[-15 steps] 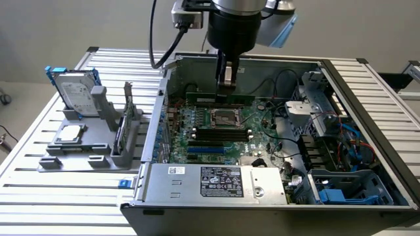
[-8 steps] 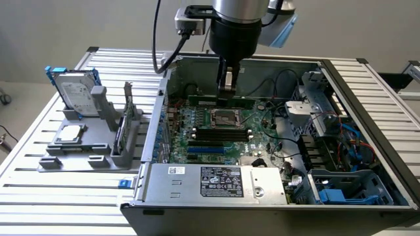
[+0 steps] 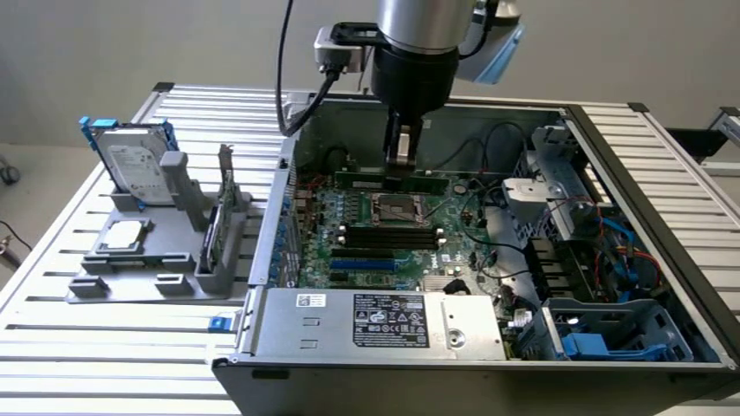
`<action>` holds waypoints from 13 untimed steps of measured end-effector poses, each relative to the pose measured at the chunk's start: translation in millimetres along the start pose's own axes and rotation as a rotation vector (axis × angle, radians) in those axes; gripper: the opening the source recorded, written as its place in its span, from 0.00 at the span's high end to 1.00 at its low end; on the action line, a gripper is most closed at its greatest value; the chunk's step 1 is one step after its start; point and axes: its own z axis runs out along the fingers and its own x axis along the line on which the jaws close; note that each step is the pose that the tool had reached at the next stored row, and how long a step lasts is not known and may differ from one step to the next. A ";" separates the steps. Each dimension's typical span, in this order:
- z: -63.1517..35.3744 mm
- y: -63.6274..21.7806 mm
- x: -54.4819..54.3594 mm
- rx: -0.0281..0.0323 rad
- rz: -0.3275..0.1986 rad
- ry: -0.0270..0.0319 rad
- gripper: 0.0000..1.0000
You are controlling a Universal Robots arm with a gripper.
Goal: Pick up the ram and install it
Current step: 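Insert the ram into the slot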
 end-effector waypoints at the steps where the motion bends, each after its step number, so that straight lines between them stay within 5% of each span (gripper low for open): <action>1: 1.8 -0.6 -1.5 -0.0001 0.000 0.0000 0.86; 13: 23.2 -12.3 -12.1 -0.0001 0.003 -0.0006 0.86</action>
